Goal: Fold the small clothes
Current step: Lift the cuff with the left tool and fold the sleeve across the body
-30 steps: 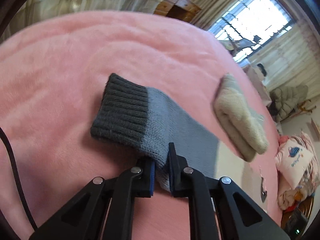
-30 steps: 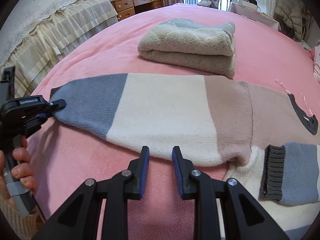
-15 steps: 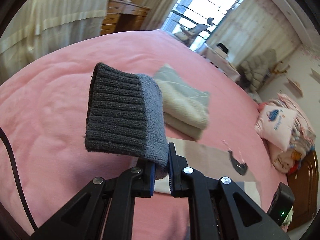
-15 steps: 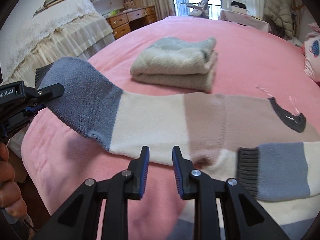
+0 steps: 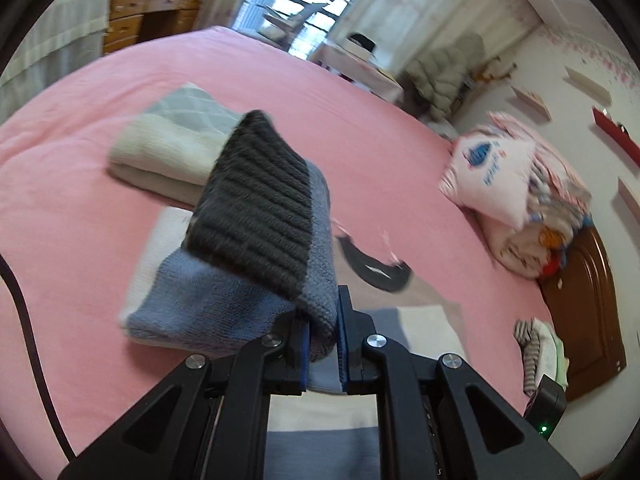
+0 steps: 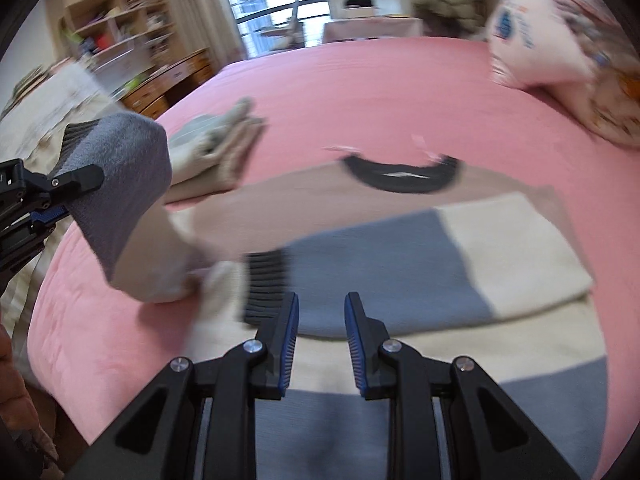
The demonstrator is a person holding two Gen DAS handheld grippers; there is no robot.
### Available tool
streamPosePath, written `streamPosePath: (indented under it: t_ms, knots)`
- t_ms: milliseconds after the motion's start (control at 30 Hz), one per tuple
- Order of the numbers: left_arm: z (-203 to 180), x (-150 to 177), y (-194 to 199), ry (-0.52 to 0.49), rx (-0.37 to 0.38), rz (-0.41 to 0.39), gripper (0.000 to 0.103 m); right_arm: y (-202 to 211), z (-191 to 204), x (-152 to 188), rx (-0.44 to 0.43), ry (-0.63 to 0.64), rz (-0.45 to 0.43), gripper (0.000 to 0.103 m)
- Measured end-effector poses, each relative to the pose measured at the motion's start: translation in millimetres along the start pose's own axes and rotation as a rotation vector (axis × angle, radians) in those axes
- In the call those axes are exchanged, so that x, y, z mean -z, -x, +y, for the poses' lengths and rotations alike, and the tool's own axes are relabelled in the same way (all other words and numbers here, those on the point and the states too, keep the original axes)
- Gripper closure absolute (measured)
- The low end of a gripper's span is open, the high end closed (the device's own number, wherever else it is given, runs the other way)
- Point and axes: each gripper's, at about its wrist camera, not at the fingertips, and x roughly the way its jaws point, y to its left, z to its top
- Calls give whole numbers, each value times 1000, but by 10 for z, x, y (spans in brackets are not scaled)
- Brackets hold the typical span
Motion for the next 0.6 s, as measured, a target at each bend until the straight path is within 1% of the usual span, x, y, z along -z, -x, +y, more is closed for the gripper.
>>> streamPosePath:
  t_ms: [133, 267, 467, 600]
  knots:
    - [-424, 174, -277, -41, 10, 51, 94, 44, -400, 48, 27, -51, -13, 79]
    - [-666, 363, -589, -80, -1, 115, 94, 30, -678, 81, 37, -97, -21, 79]
    - [-832, 736, -1078, -132, -45, 236, 94, -62, -921, 172, 41, -133, 0, 79]
    - [-849, 990, -1285, -160, -69, 307, 93, -122, -1024, 234, 40, -150, 16, 79]
